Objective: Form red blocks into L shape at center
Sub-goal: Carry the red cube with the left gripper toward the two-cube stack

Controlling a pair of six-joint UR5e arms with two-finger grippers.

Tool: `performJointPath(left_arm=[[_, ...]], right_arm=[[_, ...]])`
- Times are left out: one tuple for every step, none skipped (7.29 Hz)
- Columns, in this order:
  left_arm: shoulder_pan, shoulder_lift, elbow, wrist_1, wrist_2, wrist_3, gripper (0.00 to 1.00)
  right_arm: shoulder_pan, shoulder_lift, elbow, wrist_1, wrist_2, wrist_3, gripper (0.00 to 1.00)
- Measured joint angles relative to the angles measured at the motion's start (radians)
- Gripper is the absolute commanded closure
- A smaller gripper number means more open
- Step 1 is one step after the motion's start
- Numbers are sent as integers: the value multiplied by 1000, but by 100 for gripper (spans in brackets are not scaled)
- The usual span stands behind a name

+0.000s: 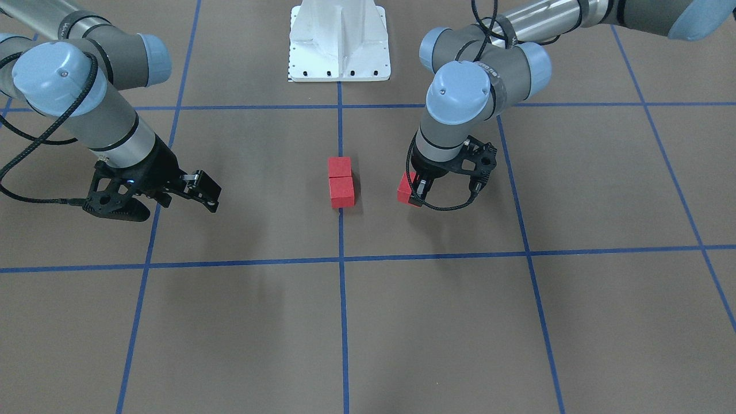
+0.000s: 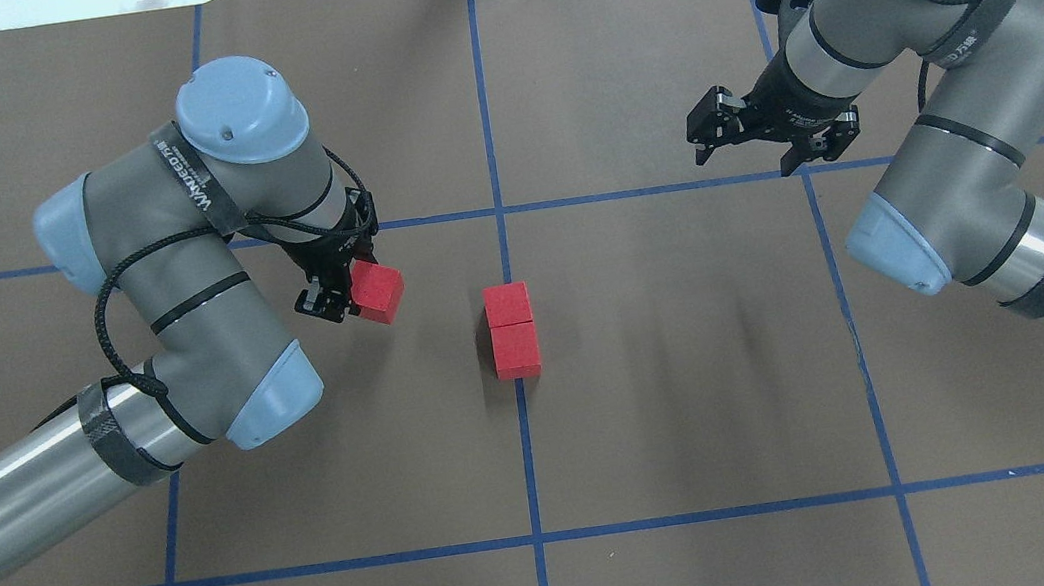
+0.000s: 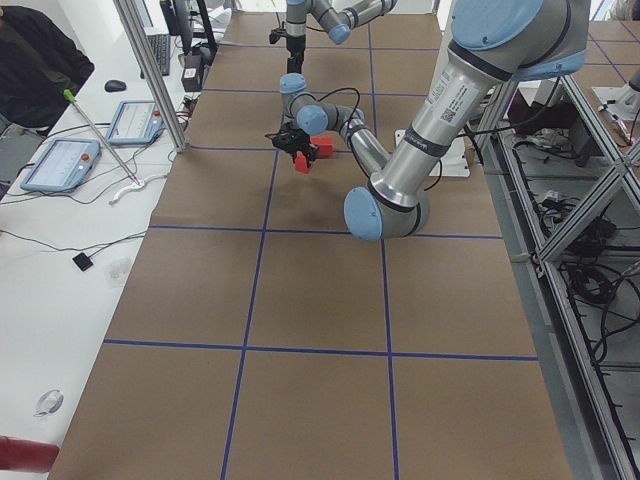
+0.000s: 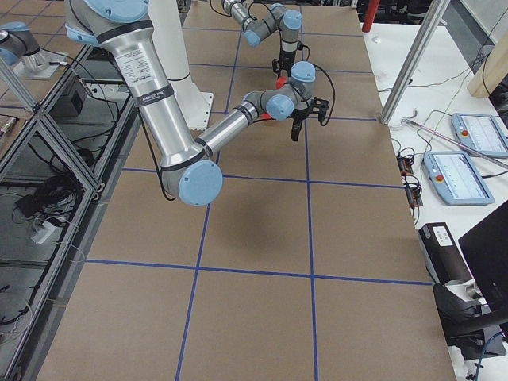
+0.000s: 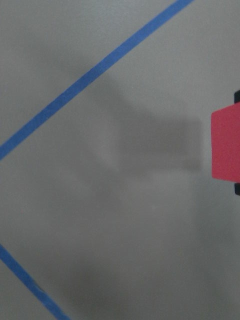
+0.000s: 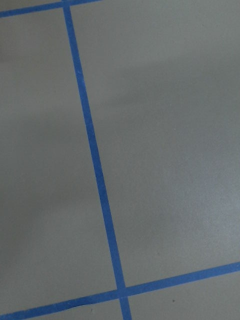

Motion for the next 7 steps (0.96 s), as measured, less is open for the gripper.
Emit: performJointPath(left_arm=[[16, -18, 15, -2, 4, -80, 100], [24, -28, 23, -5, 6, -124, 100], [30, -34, 28, -7, 6, -144, 100], [34, -43, 37, -8, 6, -153, 100], [36, -54, 55, -9, 6, -168, 100], [39, -61, 71, -15, 6, -204, 100], [42, -65, 78, -23, 6, -249, 100]], right_arm=[[0, 0, 0, 0, -1, 0, 0], [0, -1, 0, 0, -1, 0, 0], [0, -2, 0, 0, -1, 0, 0], [-1, -3, -1, -1, -2, 0, 0], [-1, -4, -1, -1, -2, 0, 0], [-1, -4, -1, -1, -2, 1, 0], [-1, -4, 0, -1, -2, 0, 0]])
